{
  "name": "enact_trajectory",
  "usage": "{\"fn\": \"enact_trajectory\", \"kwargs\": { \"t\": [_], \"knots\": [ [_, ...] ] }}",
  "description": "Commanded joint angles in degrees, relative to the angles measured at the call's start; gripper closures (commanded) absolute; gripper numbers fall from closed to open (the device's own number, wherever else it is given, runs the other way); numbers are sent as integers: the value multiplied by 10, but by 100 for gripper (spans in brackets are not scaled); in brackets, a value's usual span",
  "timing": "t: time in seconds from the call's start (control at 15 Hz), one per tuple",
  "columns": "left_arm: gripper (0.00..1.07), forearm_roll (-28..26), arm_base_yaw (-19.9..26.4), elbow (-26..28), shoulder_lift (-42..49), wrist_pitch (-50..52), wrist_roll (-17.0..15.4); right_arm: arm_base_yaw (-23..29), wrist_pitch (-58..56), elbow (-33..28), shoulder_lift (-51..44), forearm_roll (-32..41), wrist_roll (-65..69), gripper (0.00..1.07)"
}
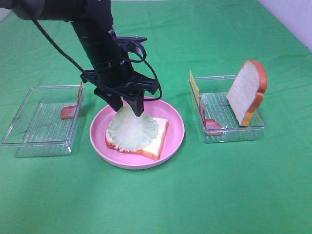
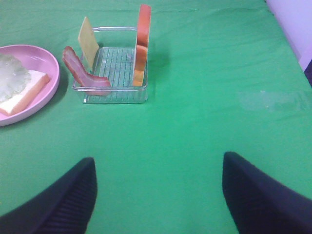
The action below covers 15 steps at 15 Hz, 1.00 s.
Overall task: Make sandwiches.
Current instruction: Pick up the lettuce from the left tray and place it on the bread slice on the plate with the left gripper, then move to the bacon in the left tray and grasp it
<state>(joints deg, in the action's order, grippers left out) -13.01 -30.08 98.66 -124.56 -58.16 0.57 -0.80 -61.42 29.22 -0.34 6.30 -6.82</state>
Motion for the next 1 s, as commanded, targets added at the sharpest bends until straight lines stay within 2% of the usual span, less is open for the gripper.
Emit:
{"fn": "enact_trajectory", "kwargs": {
  "t": [0.07,0.2,0.33,0.53,0.6,0.67,0.8,0.93,1.0],
  "knots": [
    [27,3,-1,1,13,5,-6,-2,6,-2,-7,1,-10,38],
    [27,12,-1,6,26,3,-32,-2,6,-2,-7,1,-10,38],
    [27,68,4,52,34,-49,-98,-2,6,-2,-7,1,-10,38],
    [27,170,4,120,34,-131,-151,-2,6,-2,-7,1,-10,38],
    [27,184,4,128,34,-137,-160,-2,6,-2,-7,1,-10,38],
    [27,254,4,139,34,-151,-195,-2,6,-2,-7,1,-10,38],
    [27,276,5,138,28,-154,-199,-2,6,-2,-7,1,-10,38],
    [27,260,23,138,21,-154,-199,-2,6,-2,-7,1,-10,38],
    [28,235,40,138,17,-154,-199,-2,6,-2,-7,2,-10,38]
  ]
}}
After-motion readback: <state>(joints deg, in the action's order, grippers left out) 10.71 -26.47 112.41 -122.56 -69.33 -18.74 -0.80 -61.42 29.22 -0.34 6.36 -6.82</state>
